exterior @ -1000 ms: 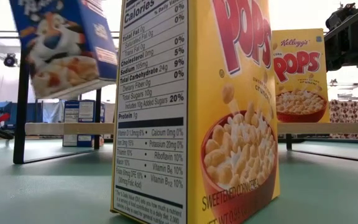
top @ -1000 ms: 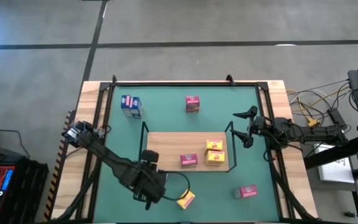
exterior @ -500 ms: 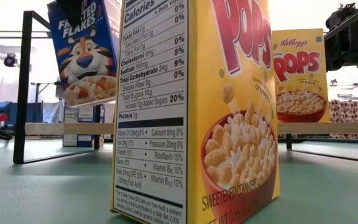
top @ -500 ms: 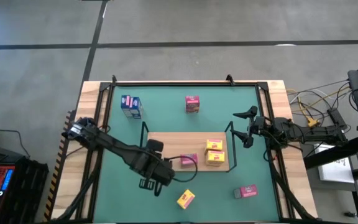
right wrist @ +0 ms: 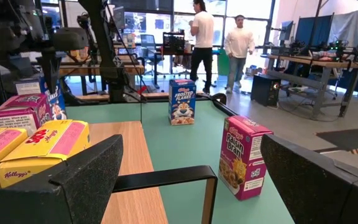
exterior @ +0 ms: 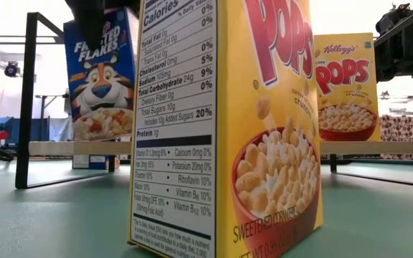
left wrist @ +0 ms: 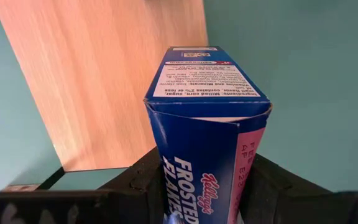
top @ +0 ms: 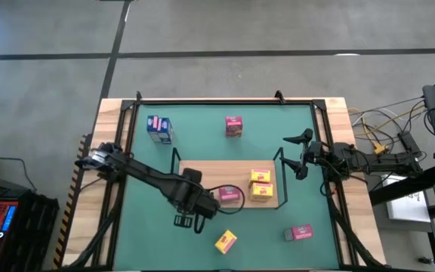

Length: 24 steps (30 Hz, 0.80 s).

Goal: Stack cereal on shelf
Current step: Put the bottom blue cereal box on the shelf

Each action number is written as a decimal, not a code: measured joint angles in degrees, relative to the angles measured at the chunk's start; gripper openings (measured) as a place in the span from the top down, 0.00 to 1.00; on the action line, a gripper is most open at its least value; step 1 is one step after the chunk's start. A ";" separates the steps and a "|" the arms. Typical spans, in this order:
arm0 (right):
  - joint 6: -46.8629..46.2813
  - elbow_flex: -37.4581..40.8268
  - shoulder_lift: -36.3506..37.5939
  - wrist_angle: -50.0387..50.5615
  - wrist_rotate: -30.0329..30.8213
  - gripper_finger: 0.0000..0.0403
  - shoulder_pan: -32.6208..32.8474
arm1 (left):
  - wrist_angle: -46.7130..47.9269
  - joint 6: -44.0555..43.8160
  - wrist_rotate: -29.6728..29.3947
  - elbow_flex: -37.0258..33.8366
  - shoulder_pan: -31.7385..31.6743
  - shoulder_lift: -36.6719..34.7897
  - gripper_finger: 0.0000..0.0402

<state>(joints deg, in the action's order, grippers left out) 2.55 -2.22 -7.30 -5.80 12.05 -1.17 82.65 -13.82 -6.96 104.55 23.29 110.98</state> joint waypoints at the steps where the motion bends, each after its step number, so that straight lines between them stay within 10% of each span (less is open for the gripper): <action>1: 0.00 0.00 -0.01 0.00 0.00 0.08 0.00 | 0.00 -0.01 0.02 0.00 -0.17 0.00 0.67; 24: 0.00 -0.01 0.00 -0.01 0.00 0.08 0.01 | -0.09 -0.15 0.29 -0.11 -2.27 0.00 0.67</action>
<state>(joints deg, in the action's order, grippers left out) 2.55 -2.23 -7.30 -5.81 12.05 -1.16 82.56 -13.98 -6.67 104.44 21.02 110.98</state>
